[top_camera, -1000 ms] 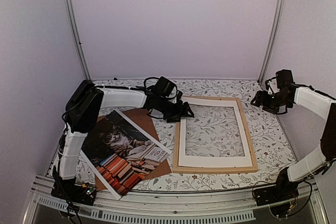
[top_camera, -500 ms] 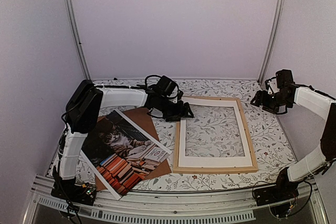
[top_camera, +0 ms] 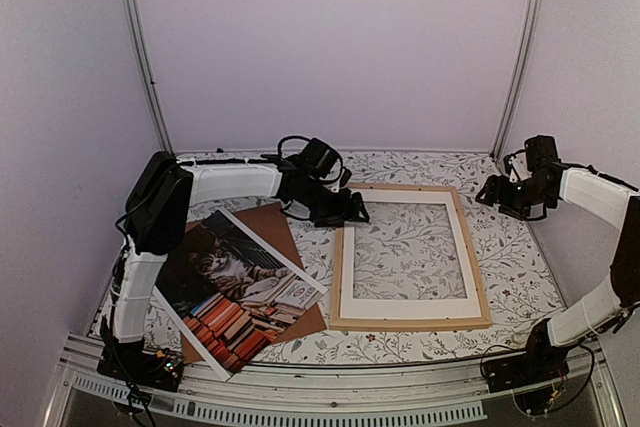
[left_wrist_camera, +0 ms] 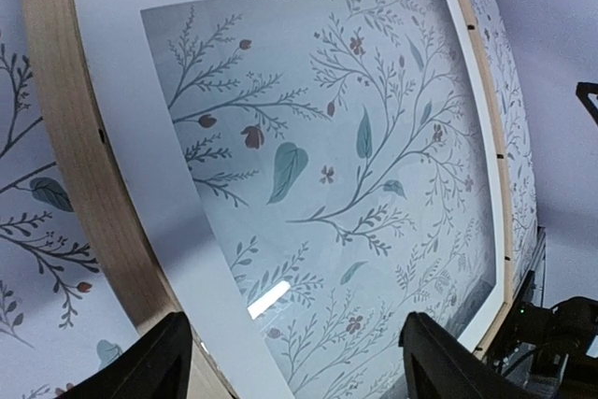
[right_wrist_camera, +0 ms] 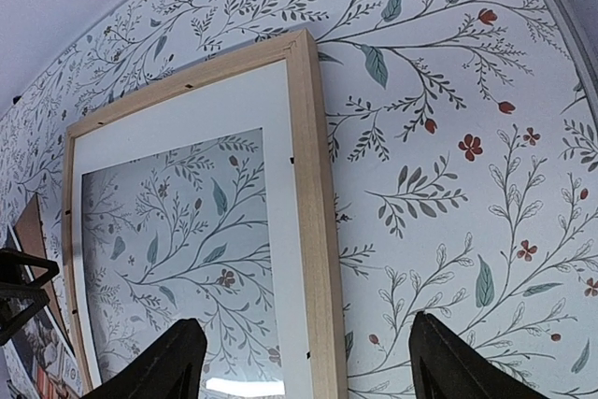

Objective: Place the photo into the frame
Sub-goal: Place the mat board on the glass panel, then pick up the photo from the backboard.

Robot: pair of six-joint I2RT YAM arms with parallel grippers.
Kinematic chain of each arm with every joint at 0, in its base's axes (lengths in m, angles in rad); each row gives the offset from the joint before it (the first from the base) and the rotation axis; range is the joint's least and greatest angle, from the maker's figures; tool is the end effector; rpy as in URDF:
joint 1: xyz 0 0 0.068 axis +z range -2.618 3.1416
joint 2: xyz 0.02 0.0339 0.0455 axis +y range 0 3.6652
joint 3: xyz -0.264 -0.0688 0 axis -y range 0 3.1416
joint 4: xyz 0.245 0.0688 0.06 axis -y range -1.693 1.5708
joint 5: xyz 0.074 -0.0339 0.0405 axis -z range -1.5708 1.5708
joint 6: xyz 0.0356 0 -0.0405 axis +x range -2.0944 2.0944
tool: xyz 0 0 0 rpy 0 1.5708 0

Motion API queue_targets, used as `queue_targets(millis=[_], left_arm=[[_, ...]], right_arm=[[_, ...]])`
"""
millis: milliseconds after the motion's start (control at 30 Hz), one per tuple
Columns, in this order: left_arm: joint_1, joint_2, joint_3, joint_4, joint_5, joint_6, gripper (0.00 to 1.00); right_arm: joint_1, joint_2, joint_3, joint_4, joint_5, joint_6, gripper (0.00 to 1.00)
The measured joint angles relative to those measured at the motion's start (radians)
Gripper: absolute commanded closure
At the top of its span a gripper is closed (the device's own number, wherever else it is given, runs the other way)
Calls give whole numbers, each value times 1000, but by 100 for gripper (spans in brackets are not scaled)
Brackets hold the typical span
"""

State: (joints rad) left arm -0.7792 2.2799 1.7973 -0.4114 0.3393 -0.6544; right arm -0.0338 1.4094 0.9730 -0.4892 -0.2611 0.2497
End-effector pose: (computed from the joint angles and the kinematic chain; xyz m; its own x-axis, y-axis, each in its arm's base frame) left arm 0.3504 -0.3627 0.1694 -0.9337 0.1154 -0.3390 0.3058 0.7495 -0.5871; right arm 0.2903 -0.0006 0.2383 -0.8040 0.2661 -0.5317 0.0786 0.9340 0.3485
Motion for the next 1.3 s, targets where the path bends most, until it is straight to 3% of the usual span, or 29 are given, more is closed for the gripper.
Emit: queue_targets(millis=[467,633,733,1000,1167,1300], left_arm=[[-2,-29,7,-51,-100,51,17],[-2,-137,-21,-74,-216,111,7],[-2,-211,-32,-88,-301,153,1],[3,-407,-126,-119,-537,254,0],[40,-475,-240,-148,-564,278,0],[135,-552,-420,-151,-490,261,0]], right_arm=[[2,-2,0,2,-3,-3,19],[43,-35,-4,3,12,-5,17],[87,-71,-5,13,14,-6,16],[245,-111,-5,80,23,-2,9],[416,-32,41,117,41,10,8],[548,103,123,145,43,28,8]])
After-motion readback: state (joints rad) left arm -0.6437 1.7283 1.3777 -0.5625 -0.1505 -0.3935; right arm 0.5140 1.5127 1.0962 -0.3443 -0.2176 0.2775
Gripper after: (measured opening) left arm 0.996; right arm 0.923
